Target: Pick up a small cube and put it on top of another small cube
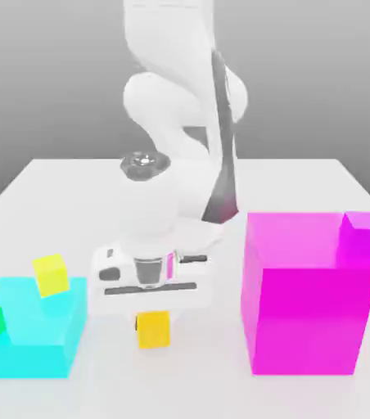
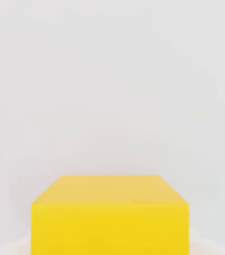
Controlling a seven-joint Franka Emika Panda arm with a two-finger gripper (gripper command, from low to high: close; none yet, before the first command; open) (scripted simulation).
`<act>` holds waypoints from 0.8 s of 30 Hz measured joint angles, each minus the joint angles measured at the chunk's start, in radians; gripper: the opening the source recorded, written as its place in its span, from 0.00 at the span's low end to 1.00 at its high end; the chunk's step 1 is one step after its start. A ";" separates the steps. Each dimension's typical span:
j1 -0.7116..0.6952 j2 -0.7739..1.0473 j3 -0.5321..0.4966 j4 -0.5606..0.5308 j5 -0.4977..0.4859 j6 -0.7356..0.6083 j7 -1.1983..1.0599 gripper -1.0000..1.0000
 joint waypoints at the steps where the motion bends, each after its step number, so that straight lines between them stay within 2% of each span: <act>1: -0.001 -0.036 -0.003 -0.006 -0.014 -0.029 0.010 0.00; 4: -0.020 -0.096 -0.015 0.024 -0.034 -0.120 0.079 0.00; 17: 0.007 -0.099 -0.266 0.361 -0.028 -0.458 0.530 0.00; 19: -0.004 -0.075 -0.311 0.401 -0.011 -0.477 0.576 0.00; 21: -0.088 0.006 -0.352 0.441 0.049 -0.445 0.592 0.00; 22: -0.110 0.049 -0.358 0.457 0.081 -0.423 0.591 1.00; 24: -0.110 0.049 -0.358 0.457 0.081 -0.423 0.591 1.00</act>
